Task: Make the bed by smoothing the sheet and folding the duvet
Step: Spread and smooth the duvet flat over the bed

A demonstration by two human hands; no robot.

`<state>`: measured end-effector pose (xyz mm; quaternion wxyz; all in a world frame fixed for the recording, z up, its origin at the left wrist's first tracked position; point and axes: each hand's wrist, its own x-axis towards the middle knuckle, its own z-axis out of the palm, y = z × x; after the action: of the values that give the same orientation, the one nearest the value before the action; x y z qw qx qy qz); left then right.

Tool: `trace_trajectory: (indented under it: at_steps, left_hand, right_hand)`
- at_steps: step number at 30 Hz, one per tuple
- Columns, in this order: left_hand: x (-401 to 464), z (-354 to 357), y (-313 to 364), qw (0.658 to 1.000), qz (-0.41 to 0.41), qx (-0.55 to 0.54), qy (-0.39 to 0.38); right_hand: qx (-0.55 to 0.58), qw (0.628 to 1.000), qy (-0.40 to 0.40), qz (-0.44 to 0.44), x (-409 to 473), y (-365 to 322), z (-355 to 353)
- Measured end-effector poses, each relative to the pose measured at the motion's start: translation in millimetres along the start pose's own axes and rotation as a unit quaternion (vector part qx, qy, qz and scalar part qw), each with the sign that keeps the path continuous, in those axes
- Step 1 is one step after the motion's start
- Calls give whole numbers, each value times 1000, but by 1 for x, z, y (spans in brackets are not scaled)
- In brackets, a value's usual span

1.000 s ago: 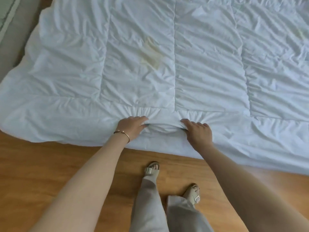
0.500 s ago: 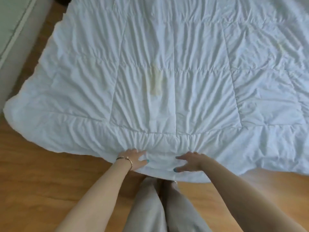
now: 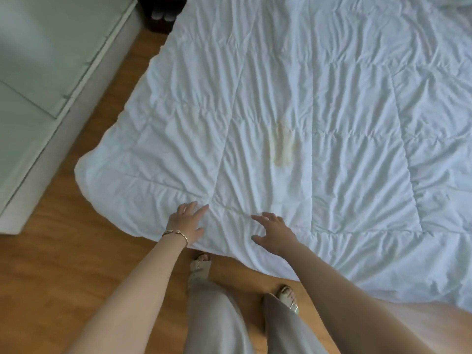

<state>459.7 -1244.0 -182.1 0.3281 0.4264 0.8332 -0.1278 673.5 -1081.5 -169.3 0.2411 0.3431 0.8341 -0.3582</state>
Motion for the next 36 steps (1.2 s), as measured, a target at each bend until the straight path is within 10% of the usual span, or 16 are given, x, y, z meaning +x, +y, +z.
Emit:
trace_trajectory:
  at_steps: [9, 13, 20, 31, 36]
  left_hand:
    - [66, -17, -198, 994, 21, 102, 15]
    - [88, -20, -224, 964, 149, 101, 196]
    - [76, -29, -237, 985, 155, 57, 44]
    - [21, -16, -82, 932, 277, -14, -234]
    - [-17, 4, 56, 922, 299, 40, -243]
  right_hand:
    - [-78, 992, 86, -44, 133, -182, 76]
    - [-67, 991, 113, -21, 160, -207, 92]
    - [39, 998, -4, 39, 139, -213, 86]
    - [203, 954, 81, 203, 6, -123, 75]
    - [246, 924, 100, 274, -68, -37, 71]
